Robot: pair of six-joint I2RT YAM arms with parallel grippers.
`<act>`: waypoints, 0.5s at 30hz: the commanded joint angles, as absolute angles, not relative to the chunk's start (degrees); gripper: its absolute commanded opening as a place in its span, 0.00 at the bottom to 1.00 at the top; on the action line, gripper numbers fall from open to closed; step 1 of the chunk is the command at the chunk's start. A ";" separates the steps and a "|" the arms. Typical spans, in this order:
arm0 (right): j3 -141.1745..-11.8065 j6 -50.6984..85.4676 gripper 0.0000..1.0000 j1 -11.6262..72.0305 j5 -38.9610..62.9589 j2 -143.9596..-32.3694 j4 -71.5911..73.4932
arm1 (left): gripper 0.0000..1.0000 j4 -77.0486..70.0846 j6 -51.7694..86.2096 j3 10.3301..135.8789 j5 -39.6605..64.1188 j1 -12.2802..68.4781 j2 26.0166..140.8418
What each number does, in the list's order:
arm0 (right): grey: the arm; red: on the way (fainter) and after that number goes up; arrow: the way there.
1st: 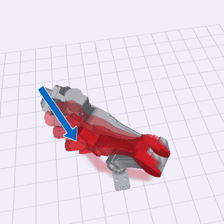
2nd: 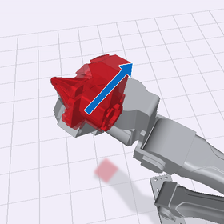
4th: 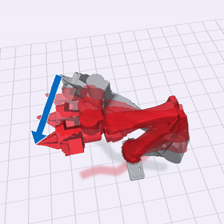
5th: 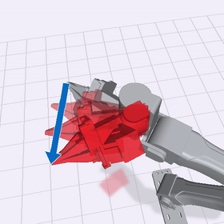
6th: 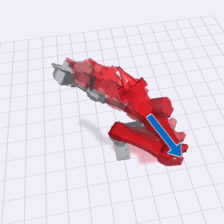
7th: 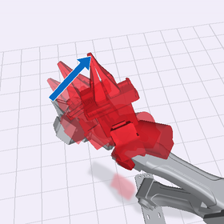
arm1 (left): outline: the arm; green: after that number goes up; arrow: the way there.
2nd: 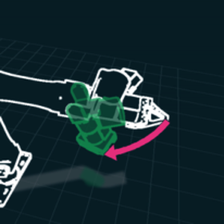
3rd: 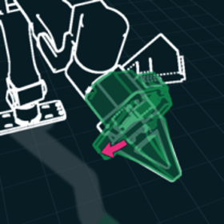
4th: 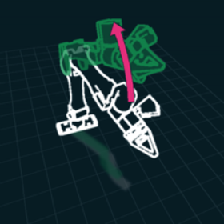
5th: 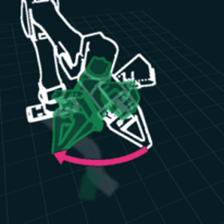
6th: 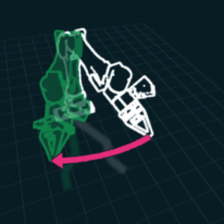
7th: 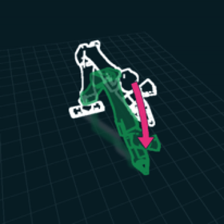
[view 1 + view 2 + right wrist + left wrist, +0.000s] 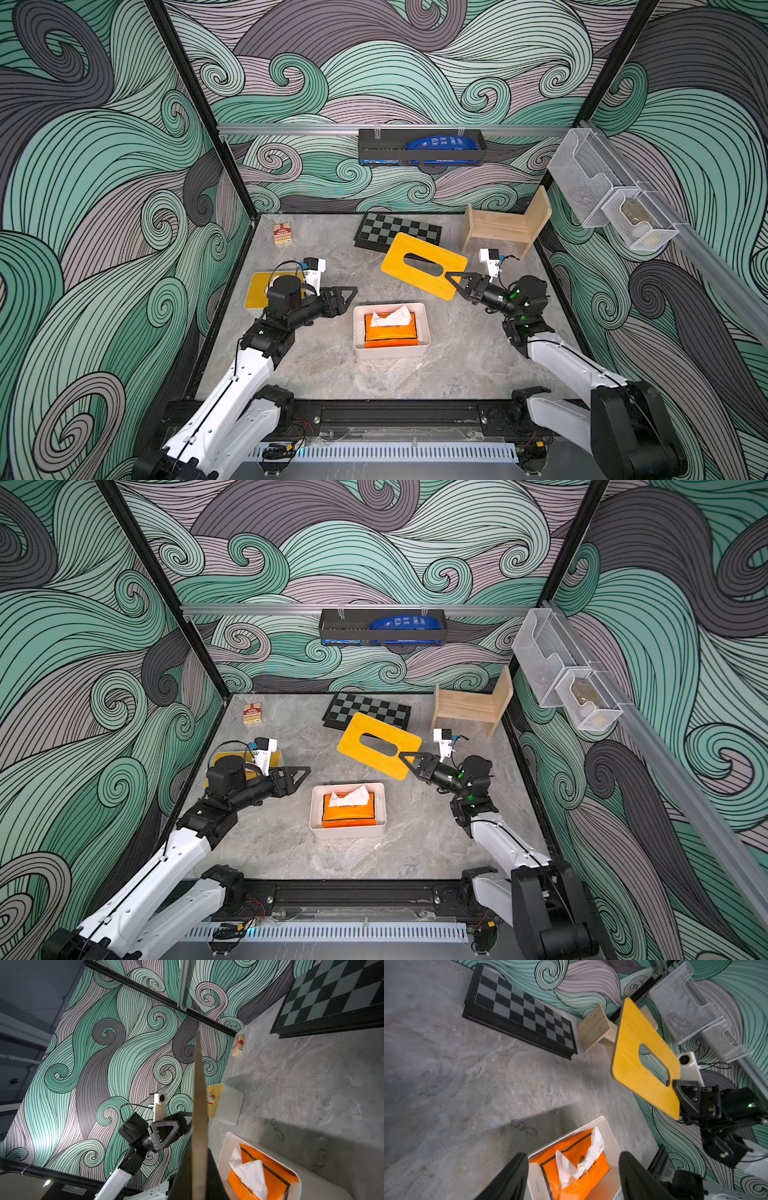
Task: Put the tissue paper into the tissue box
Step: Pick up the box lid from the center of the board, then move the tissue box to the center of the board.
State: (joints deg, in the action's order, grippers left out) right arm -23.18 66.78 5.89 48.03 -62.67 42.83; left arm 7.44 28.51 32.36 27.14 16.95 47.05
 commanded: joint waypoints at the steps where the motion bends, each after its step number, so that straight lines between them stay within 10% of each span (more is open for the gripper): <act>1: -21.77 62.36 0.00 2.72 53.25 -59.62 35.16 | 0.66 16.08 23.16 33.22 24.74 19.31 46.41; 15: -20.70 57.67 0.00 1.93 53.75 -53.14 24.52 | 0.42 20.14 24.72 34.19 12.85 27.71 56.22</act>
